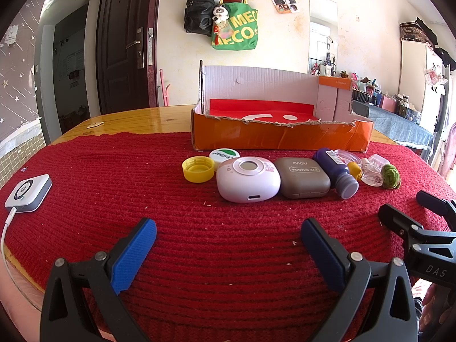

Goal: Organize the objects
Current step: 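Grasp the clear plastic box with the right tool while the left tool grasps the yellow cap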

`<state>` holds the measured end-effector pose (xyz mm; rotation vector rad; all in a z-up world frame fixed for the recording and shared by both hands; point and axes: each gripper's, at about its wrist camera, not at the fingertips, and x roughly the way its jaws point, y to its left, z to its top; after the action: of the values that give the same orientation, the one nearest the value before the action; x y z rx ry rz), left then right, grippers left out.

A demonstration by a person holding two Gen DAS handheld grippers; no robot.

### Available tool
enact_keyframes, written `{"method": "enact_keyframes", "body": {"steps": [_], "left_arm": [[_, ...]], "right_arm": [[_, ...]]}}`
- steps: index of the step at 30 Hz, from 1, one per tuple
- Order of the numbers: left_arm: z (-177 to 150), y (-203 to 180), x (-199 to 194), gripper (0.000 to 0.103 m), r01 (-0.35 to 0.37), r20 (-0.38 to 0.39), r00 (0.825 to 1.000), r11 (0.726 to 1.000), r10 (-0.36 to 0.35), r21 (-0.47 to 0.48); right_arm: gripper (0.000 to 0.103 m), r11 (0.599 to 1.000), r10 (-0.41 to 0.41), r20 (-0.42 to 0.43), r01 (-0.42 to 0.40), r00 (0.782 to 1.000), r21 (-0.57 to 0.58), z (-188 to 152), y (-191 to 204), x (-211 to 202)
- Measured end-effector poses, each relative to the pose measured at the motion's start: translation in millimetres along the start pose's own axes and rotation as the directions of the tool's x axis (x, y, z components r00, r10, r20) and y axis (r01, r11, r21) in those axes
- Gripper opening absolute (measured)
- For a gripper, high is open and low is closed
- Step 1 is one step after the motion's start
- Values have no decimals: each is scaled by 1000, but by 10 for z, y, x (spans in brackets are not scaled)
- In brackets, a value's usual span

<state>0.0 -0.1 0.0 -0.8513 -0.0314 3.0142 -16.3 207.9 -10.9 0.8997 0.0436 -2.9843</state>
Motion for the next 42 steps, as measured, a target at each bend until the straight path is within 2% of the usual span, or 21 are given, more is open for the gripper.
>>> {"method": "enact_keyframes", "body": {"steps": [20, 26, 32, 37, 42], "left_arm": [[60, 32, -48, 103, -8, -3, 1000, 1000, 8, -6], [240, 124, -59, 103, 1, -2, 1000, 1000, -1, -19], [537, 352, 2, 103, 16, -30, 999, 999, -17, -42], [763, 542, 132, 103, 42, -80, 996, 999, -43, -16], [858, 654, 299, 103, 100, -157, 983, 995, -95, 23]], "right_arm": [[103, 1000, -5, -6, 5, 1000, -21, 16, -36, -36], [103, 1000, -7, 7, 7, 1000, -18, 116, 6, -73], [103, 1000, -9, 17, 8, 1000, 21, 363, -160, -68], [103, 999, 2, -38, 0, 999, 42, 659, -396, 109], [103, 1000, 1, -166, 0, 986, 9, 823, -538, 372]]}}
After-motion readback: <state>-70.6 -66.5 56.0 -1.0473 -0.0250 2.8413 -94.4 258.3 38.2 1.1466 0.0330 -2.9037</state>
